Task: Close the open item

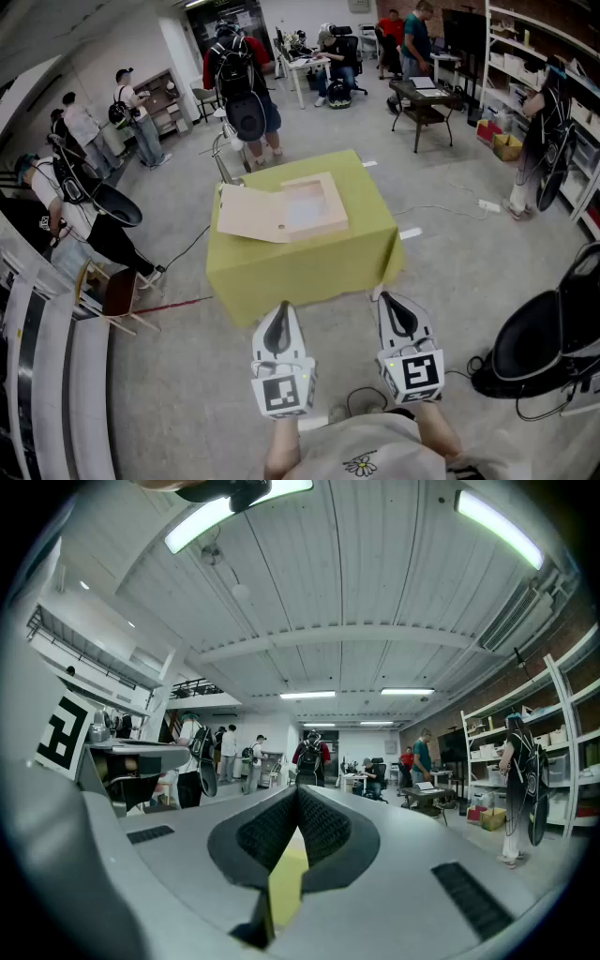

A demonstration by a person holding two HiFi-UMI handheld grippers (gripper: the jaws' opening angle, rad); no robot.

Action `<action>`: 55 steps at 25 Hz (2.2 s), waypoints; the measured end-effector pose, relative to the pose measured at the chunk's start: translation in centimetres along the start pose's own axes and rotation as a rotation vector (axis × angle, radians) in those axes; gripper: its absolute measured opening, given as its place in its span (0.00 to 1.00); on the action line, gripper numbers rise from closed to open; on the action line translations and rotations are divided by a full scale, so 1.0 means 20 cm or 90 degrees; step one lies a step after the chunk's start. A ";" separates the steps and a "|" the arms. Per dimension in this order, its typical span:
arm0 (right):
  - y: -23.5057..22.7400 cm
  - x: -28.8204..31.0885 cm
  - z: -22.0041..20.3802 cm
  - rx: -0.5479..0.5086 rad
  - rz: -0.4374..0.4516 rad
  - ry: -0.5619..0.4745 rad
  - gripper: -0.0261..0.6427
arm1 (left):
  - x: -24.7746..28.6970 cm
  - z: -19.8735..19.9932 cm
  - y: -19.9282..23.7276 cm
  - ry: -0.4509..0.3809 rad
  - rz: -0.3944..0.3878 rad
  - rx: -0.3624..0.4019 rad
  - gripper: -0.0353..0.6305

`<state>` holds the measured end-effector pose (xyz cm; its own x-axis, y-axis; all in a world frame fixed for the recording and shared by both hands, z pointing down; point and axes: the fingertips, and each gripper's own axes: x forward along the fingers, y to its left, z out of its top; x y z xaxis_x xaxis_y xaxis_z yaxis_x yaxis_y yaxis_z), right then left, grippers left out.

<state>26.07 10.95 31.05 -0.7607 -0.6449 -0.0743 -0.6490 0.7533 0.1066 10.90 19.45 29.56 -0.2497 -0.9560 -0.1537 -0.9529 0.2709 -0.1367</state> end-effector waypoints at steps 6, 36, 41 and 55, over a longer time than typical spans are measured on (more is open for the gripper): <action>0.00 -0.02 0.00 -0.007 0.010 -0.011 0.06 | -0.01 0.01 0.00 -0.011 0.017 -0.010 0.07; -0.08 0.02 -0.14 0.010 0.175 0.002 0.06 | 0.11 -0.11 -0.15 0.005 0.088 -0.042 0.07; -0.13 0.28 -0.11 -0.027 0.153 -0.016 0.06 | 0.38 -0.13 0.00 -0.024 0.092 -0.057 0.07; -0.20 1.26 -0.22 0.003 0.028 0.028 0.06 | 1.29 -0.31 0.50 -0.034 -0.011 -0.062 0.07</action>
<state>9.65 -8.89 33.09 -0.7875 -0.6158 -0.0253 -0.6147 0.7819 0.1035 -6.19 -3.20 30.20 -0.2255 -0.9525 -0.2045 -0.9699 0.2393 -0.0453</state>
